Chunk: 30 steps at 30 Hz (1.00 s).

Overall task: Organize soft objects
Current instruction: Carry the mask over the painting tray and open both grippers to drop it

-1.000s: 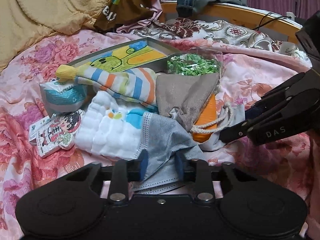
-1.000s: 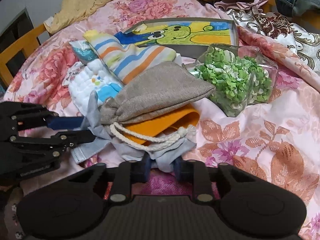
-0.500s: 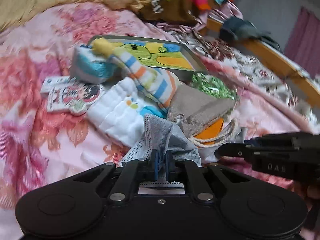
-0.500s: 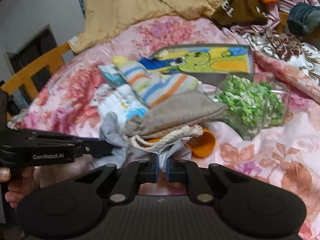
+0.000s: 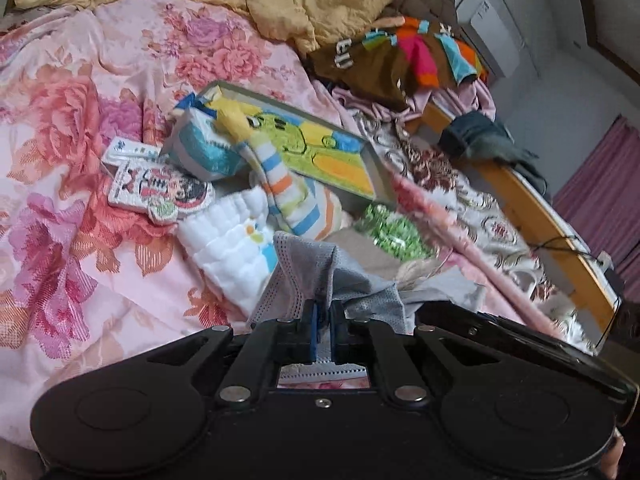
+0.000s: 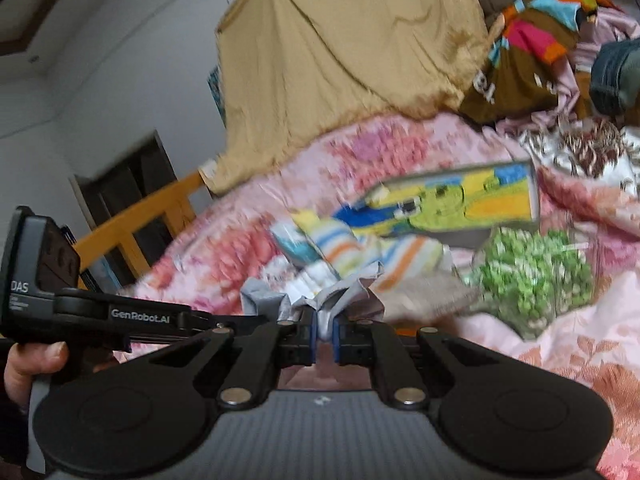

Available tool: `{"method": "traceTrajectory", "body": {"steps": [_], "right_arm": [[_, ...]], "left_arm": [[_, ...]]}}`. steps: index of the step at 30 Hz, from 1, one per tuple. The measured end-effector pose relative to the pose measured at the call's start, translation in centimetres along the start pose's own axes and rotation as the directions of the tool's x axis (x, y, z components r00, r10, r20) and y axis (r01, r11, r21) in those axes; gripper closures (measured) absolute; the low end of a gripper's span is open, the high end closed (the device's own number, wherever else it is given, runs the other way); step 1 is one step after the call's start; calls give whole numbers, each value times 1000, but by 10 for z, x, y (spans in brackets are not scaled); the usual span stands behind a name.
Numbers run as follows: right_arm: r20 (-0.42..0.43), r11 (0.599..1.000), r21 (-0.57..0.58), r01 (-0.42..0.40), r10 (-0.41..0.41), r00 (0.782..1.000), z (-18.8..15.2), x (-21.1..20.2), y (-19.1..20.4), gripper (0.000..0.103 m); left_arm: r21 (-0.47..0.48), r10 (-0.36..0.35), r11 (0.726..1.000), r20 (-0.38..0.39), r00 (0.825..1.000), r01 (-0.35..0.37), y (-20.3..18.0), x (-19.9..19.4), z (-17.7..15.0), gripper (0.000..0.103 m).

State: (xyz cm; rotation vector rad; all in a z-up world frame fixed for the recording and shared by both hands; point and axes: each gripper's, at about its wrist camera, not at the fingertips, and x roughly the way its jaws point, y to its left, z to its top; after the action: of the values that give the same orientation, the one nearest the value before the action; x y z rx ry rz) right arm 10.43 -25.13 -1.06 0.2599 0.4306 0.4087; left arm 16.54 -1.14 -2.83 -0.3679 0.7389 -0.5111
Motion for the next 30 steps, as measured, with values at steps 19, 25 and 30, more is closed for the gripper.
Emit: {"method": "traceTrajectory", "body": {"steps": [19, 25, 30], "right_arm": [[226, 989, -44, 140, -126, 966, 90, 48, -47, 95], [203, 985, -10, 175, -169, 964, 103, 97, -86, 95], [172, 981, 27, 194, -196, 965, 102, 127, -116, 95]], "left_arm": [[64, 25, 997, 147, 989, -34, -23, 14, 91, 98], [67, 33, 997, 177, 984, -45, -23, 53, 133, 98], [68, 30, 997, 182, 983, -43, -24, 99, 160, 98]]}}
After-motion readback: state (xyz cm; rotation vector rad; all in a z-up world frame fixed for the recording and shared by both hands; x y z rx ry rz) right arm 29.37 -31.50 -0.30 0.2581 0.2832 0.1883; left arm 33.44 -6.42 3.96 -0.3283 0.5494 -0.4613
